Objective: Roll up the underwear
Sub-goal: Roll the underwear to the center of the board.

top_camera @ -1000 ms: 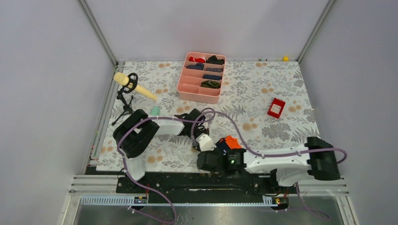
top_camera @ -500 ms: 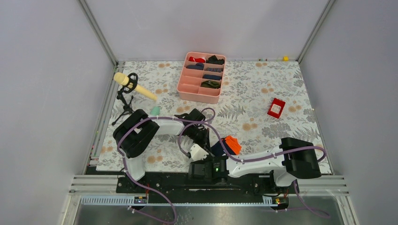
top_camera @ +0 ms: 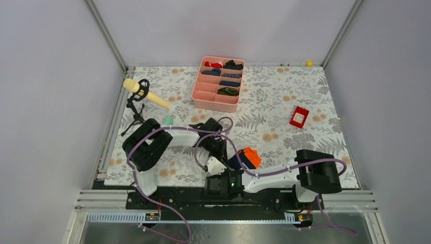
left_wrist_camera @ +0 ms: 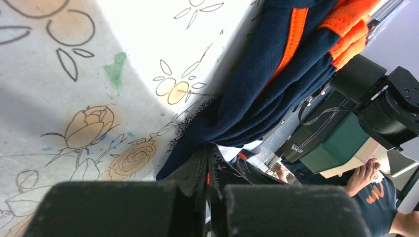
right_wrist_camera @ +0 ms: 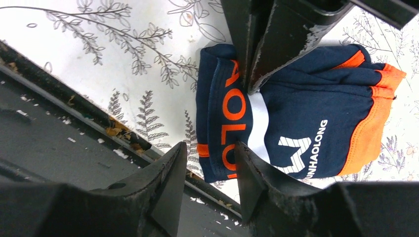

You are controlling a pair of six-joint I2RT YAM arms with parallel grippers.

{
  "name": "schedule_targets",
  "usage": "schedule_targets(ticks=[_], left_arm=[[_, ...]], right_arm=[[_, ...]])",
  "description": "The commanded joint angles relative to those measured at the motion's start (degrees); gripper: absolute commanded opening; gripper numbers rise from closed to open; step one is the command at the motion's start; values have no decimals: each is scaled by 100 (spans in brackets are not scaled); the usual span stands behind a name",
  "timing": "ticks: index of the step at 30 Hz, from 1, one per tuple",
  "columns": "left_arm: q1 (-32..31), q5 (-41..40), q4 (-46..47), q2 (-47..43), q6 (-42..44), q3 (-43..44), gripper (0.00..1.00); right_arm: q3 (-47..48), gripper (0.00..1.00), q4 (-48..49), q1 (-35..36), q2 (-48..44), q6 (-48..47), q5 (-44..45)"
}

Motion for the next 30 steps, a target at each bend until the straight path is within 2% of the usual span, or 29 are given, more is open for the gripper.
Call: schedule_targets(ticks=[1,6,10,12,15,19,22,30], left_arm=[[-116,-191,-164,138,68,-103,0],[-124,-167,-162,123,33,-51,0],[-128,-101,44,39,-183,-137,0],[-128,-40,170,-31,-344,-172,0],[-121,27,346,-301,-629,-180,4],[-94,44,656,-930,-1141,-186,28],[-63,20,1145,-1401,-1575,-340,37],[226,-208,1204,-2193,-1902,-579,39]], right_arm=[[-183,46,185,-190,15,222,76],[-209,33,250,-273,177,254,-15],[-255,16,276,-279,93,270,29],[-342,1,323,-278,-40,267,30],[-500,0,382,-275,-281,309,36],[-923,0,782,-345,-829,280,-196],[-1423,0,1279,-367,-1351,164,-466],[-2132,0,1854,-725,-2175,199,-1173]])
